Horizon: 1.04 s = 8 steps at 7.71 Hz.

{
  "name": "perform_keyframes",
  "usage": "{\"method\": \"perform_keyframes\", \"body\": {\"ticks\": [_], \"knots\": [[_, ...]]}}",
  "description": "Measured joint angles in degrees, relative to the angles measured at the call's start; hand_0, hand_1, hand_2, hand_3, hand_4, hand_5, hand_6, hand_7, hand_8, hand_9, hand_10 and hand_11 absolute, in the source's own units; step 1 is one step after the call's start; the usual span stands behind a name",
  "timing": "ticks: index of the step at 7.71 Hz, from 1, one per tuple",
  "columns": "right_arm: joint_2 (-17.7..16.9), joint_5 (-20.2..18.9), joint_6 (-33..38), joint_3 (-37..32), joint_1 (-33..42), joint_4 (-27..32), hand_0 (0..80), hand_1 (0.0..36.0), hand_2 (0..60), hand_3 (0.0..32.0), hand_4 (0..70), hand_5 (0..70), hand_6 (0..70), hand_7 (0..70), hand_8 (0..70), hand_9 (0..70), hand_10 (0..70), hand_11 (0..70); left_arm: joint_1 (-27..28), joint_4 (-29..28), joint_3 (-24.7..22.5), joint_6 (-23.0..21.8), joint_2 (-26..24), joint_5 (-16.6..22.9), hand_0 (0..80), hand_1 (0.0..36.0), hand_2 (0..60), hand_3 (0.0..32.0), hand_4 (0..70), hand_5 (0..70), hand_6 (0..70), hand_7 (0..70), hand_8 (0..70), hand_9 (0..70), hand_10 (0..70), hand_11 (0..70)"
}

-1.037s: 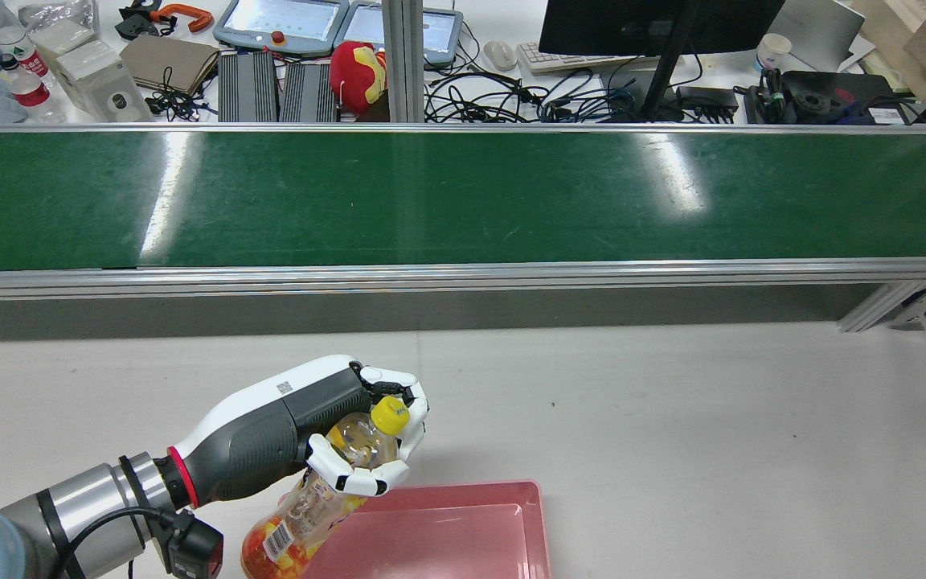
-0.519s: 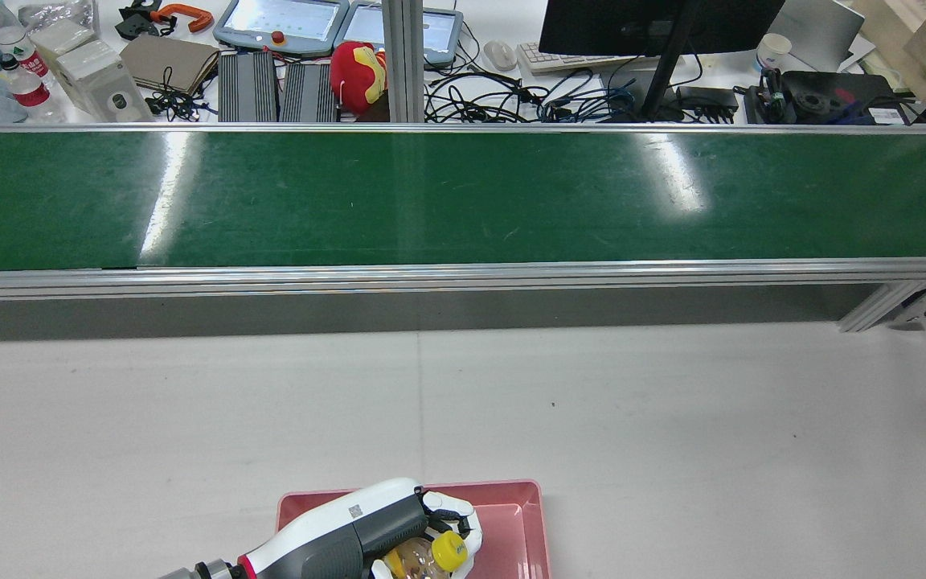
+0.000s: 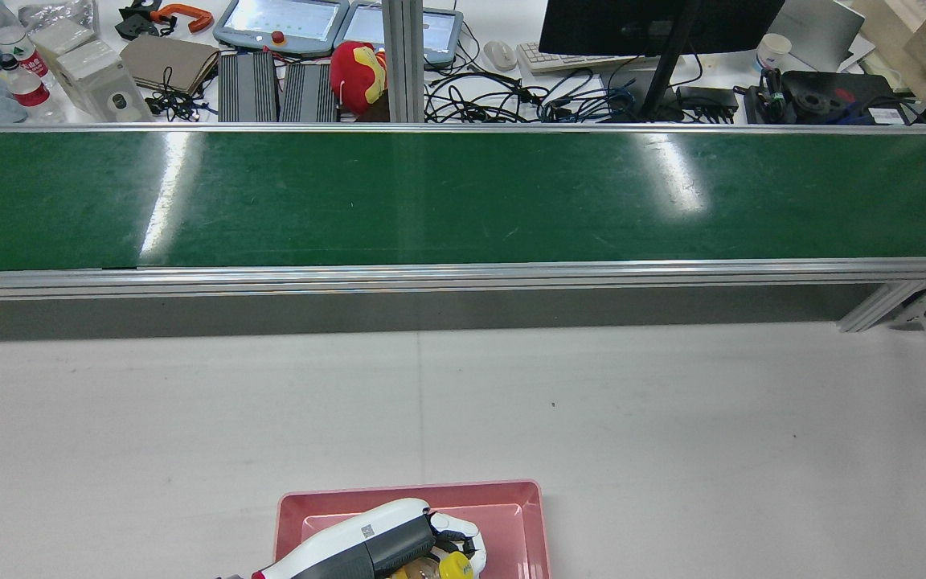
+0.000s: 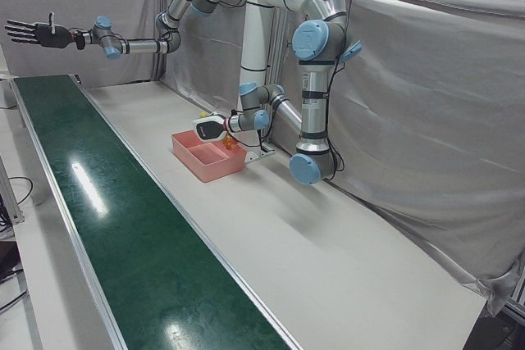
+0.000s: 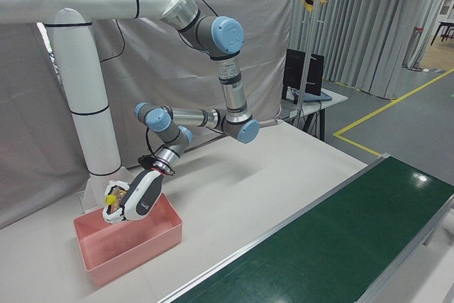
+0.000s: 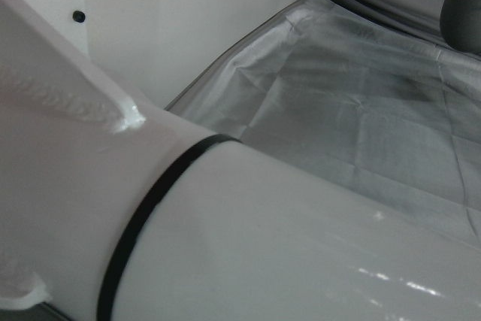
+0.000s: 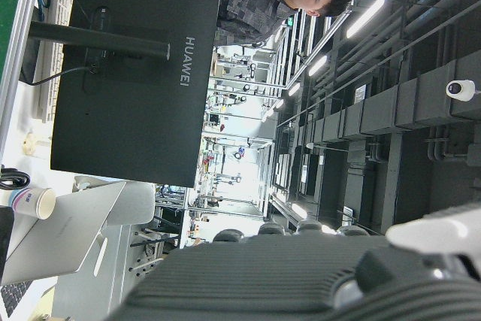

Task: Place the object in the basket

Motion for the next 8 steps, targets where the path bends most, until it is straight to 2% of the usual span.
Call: {"method": "perform_keyframes", "body": {"ticks": [2,3,5,6,7,8], "knots": [[0.0,0.0,0.0,0.0,0.0,0.0,0.0,0.0,0.0,0.0,0.0,0.0,0.0,0.0,0.0,0.0,0.0,0.0,-0.47,4.97,-4.76,0.18,0.27,0.02,53.7,11.6,0.0,0.0,13.3,50.0,5.8,10.0,17.2,21.8,21.3,32.4],[0.0,0.0,0.0,0.0,0.0,0.0,0.0,0.0,0.0,0.0,0.0,0.0,0.0,0.0,0.0,0.0,0.0,0.0,-0.5,7.67,-6.87,0.38,0.33,0.02,53.5,10.1,0.0,0.0,11.0,44.1,3.3,6.1,15.9,19.8,18.7,28.6],[0.0,0.0,0.0,0.0,0.0,0.0,0.0,0.0,0.0,0.0,0.0,0.0,0.0,0.0,0.0,0.0,0.0,0.0,-0.3,10.4,-8.82,0.67,1.02,0.02,51.9,7.0,0.0,0.0,4.8,29.7,0.0,3.8,11.9,14.4,13.0,20.2],[0.0,0.0,0.0,0.0,0.0,0.0,0.0,0.0,0.0,0.0,0.0,0.0,0.0,0.0,0.0,0.0,0.0,0.0,-0.11,10.82,-9.11,0.77,1.28,0.0,50.2,4.3,0.0,0.0,1.2,27.3,0.0,3.1,10.6,12.4,10.7,16.6],[0.0,0.0,0.0,0.0,0.0,0.0,0.0,0.0,0.0,0.0,0.0,0.0,0.0,0.0,0.0,0.0,0.0,0.0,0.02,10.96,-9.28,0.84,1.4,0.01,46.7,0.0,0.0,0.6,0.0,25.0,0.0,2.2,9.4,10.8,8.9,13.5],[0.0,0.0,0.0,0.0,0.0,0.0,0.0,0.0,0.0,0.0,0.0,0.0,0.0,0.0,0.0,0.0,0.0,0.0,0.0,11.03,-9.41,0.87,1.43,0.1,27.3,0.0,0.0,1.8,0.0,22.9,0.0,1.2,8.3,9.8,7.8,11.1]]}}
